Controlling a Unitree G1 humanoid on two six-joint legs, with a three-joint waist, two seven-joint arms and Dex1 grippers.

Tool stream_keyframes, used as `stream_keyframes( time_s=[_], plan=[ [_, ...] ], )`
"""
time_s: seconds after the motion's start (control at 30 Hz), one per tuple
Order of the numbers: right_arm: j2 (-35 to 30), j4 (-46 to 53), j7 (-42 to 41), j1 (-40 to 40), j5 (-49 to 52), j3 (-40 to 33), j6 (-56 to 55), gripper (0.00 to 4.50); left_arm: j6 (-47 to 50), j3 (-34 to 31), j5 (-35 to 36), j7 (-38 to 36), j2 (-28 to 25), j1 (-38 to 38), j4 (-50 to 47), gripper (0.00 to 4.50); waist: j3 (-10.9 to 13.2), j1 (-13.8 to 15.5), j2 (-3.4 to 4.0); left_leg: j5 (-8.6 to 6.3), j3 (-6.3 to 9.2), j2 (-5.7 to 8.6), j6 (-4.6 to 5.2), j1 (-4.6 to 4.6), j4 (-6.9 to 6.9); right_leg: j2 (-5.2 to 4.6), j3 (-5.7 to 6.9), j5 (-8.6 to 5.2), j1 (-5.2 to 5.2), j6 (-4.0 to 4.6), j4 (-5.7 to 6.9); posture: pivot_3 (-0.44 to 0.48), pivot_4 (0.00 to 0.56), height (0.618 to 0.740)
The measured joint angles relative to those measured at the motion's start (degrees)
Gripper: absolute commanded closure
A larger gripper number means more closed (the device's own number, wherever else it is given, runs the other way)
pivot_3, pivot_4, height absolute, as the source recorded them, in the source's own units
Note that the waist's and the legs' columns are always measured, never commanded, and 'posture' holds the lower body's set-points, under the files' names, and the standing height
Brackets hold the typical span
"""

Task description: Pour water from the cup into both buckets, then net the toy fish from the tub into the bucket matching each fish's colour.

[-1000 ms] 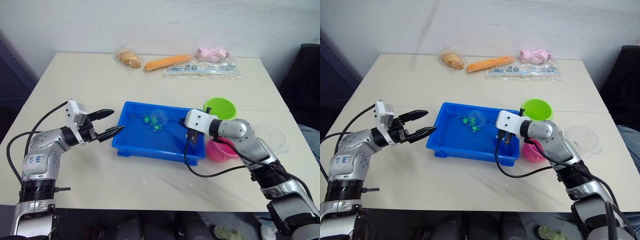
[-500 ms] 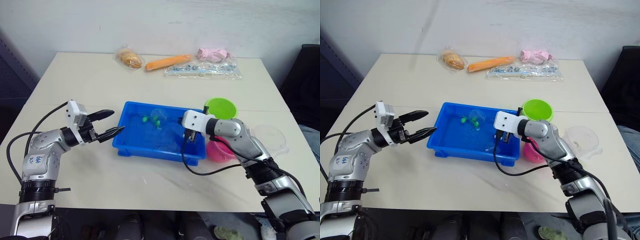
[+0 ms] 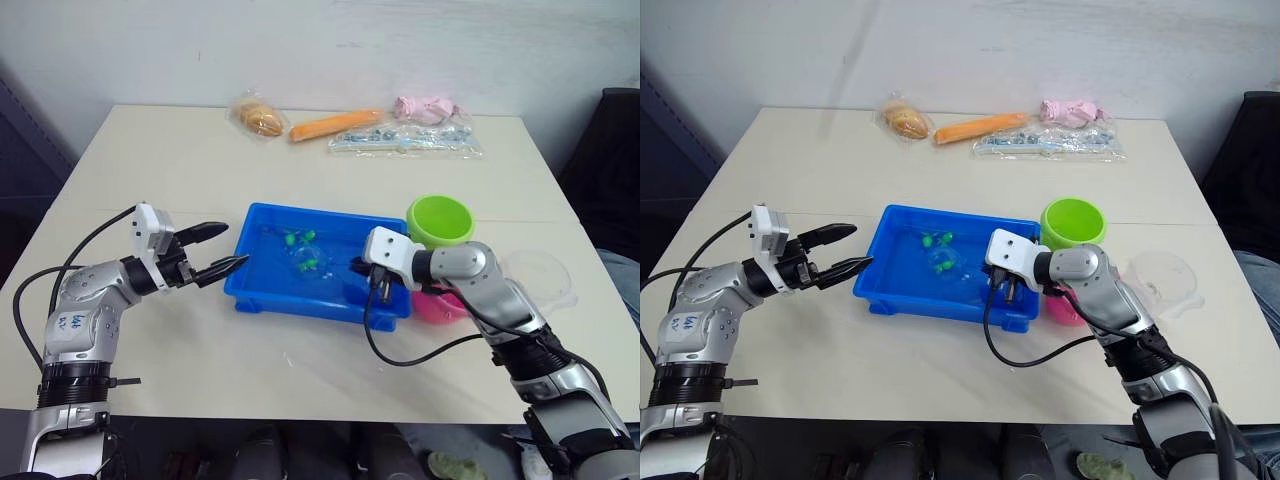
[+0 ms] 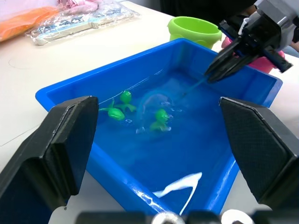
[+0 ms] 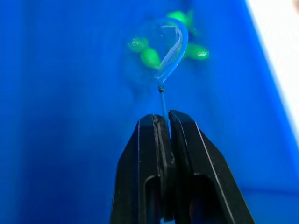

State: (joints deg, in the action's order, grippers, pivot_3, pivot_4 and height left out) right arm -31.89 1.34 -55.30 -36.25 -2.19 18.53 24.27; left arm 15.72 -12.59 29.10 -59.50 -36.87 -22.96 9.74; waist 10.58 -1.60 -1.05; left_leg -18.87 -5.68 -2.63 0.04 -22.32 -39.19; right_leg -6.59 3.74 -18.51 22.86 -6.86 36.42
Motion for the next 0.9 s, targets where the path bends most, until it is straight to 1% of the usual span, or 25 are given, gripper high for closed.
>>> stream_keyframes(
  time_s=[0.07, 0.13, 0.17, 0.27, 0.37, 0.47, 0.63, 0.77, 0.9],
  plan=[
    [-0.6, 1.3, -0.8, 0.0, 0.6, -0.1, 2.5, 4.50, 0.1, -0.1, 0.0, 0.0, 0.0, 0.1, 0.0, 0.05, 0.0, 0.0, 0.00, 0.00, 0.00, 0.00, 0.00, 0.00, 0.00, 0.00, 0.00, 0.00, 0.00, 0.00, 0.00, 0.000, 0.150, 0.740],
    [-0.5, 6.1, -2.7, 1.0, 6.8, -2.4, 15.8, 4.50, 0.1, -0.4, 0.1, 0.0, 0.0, 0.4, -0.1, 0.05, 0.0, 0.0, 0.00, 0.00, 0.02, -0.02, 0.00, 0.00, 0.00, 0.01, 0.01, 0.00, 0.01, 0.00, 0.02, 0.000, 0.150, 0.740],
    [-0.6, 7.6, -3.1, 1.2, 8.8, -3.0, 20.1, 4.50, 0.2, -0.4, 0.1, 0.0, 0.0, 0.6, -0.1, 0.05, 0.0, 0.0, 0.00, 0.00, 0.01, -0.01, 0.00, -0.01, 0.00, 0.00, 0.00, 0.00, 0.01, 0.00, 0.02, 0.000, 0.150, 0.740],
    [-0.3, 9.8, -2.3, 1.2, 12.5, -4.5, 28.0, 4.50, 0.1, -0.4, 0.1, -0.1, 0.0, 0.7, -0.1, 0.05, 0.0, 0.0, 0.00, 0.00, 0.02, 0.00, 0.00, 0.00, 0.00, 0.00, 0.00, 0.00, 0.01, 0.00, 0.03, 0.000, 0.150, 0.740],
    [1.0, 10.2, -0.1, 1.1, 15.9, -7.9, 34.1, 4.50, -1.2, -0.2, 0.0, -0.8, 0.0, 0.6, -0.5, 0.05, 0.0, 0.0, 0.00, 0.00, 0.02, 0.01, 0.00, -0.01, 0.00, -0.02, 0.00, 0.00, 0.02, 0.01, 0.02, 0.000, 0.150, 0.740],
    [0.4, 10.7, 1.0, 0.6, 18.7, -10.7, 38.0, 4.50, -2.7, 0.5, 0.0, -2.0, 0.0, -0.2, -2.4, 0.05, 0.0, 0.1, 0.00, 0.00, 0.02, 0.02, 0.00, -0.03, 0.00, -0.02, 0.00, 0.00, 0.02, 0.01, 0.01, 0.000, 0.150, 0.740],
    [-1.1, 14.1, 1.5, -0.1, 25.4, -15.8, 43.9, 4.50, -4.0, 1.9, 0.0, -3.0, 0.3, -4.1, -4.5, 0.05, 0.0, 0.1, 0.00, -0.01, 0.02, 0.04, 0.01, -0.04, 0.00, -0.02, 0.00, 0.00, 0.02, 0.01, 0.01, 0.000, 0.150, 0.740],
    [-2.8, 15.6, 2.5, -0.4, 28.9, -19.3, 46.8, 4.50, -3.6, 2.5, 0.2, -3.8, 0.4, -6.0, -4.6, 0.05, 0.0, 0.1, 0.00, -0.01, 0.01, 0.03, 0.01, -0.03, 0.02, 0.00, -0.01, 0.00, 0.02, 0.01, 0.00, 0.000, 0.150, 0.740],
    [-6.2, 17.0, 3.7, 1.1, 31.8, -23.0, 48.9, 4.50, -1.3, 3.0, 1.4, -4.9, 0.8, -7.0, -4.7, 0.05, 0.0, 0.1, 0.00, -0.01, 0.01, 0.04, 0.01, -0.03, 0.02, 0.00, -0.03, 0.00, 0.03, 0.00, -0.01, 0.000, 0.150, 0.740]
  ],
)
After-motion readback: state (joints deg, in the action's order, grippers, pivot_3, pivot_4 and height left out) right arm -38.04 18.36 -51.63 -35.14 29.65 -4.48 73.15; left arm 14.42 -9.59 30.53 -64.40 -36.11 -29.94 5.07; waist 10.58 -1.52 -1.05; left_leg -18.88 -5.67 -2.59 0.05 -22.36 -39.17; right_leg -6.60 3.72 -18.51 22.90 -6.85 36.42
